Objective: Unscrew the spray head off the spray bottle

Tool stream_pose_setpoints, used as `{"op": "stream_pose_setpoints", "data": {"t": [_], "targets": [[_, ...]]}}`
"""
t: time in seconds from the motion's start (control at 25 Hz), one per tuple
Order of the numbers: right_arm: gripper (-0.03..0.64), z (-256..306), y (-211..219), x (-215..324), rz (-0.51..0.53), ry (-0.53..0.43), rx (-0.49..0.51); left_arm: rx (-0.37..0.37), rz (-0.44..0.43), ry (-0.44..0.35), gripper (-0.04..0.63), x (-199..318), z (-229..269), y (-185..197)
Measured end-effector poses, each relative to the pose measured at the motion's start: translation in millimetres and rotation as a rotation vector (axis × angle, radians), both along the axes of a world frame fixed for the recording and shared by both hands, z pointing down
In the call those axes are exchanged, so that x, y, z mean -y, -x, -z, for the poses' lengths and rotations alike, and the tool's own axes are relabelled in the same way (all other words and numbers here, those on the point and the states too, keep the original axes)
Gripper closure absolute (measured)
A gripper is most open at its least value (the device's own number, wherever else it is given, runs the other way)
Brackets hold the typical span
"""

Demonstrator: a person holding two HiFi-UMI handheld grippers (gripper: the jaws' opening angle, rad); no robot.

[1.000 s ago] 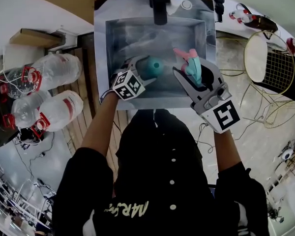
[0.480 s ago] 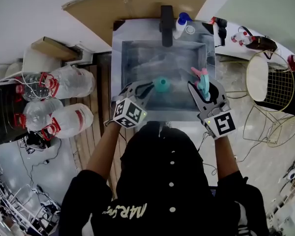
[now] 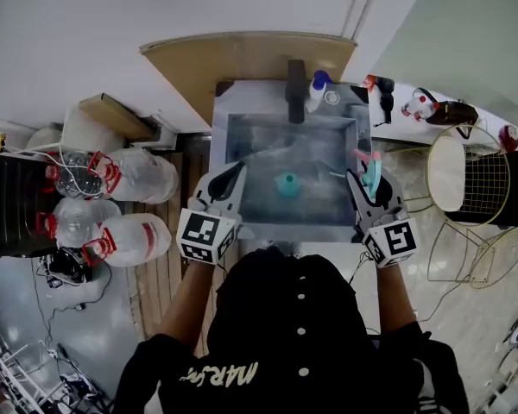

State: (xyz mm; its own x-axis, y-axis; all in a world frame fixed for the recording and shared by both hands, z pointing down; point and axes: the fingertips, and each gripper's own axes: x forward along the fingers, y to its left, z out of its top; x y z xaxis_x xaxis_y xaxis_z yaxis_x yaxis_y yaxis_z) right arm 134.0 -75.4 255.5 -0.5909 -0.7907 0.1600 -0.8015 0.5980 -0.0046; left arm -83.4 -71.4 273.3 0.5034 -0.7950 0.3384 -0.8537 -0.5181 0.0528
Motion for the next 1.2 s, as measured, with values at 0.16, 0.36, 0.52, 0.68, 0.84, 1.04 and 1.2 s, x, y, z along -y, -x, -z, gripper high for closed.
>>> {"op": "stream_pose_setpoints", "data": {"t": [0.16, 0.36, 0.52, 0.68, 0.84, 1.04, 1.2], "targets": [[0.462, 16, -11, -5, -0.038, -0.007, -0.005, 0.006, 0.054, -0.072, 0.571, -4, 29, 17], [0.462, 37, -31, -15, -0.096, -0.036, -0.005, -0.006, 0.103, -0.108, 0.571, -17, 48, 28], [0.462, 46, -45, -21, -0.138, -0.073, 0.03, -0.014, 0.176, -0.153, 0.571, -28, 61, 45], [0.462, 48, -57, -26, -0.181, -0.066, 0.063, 0.0, 0.212, -0.201, 0.571, -39, 69, 53], [0.462, 49, -57, -27, -0.185, -0.067, 0.049, 0.005, 0.236, -0.237, 0.571, -44, 74, 55], [0.463, 52, -53, -25, -0.177, -0.085, 0.049, 0.008, 0.233, -0.248, 0.571, -43, 74, 50], [0.463, 54, -52, -23, -0.181, -0.096, 0.053, 0.013, 0.235, -0.268, 0.571, -36, 80, 45]]}}
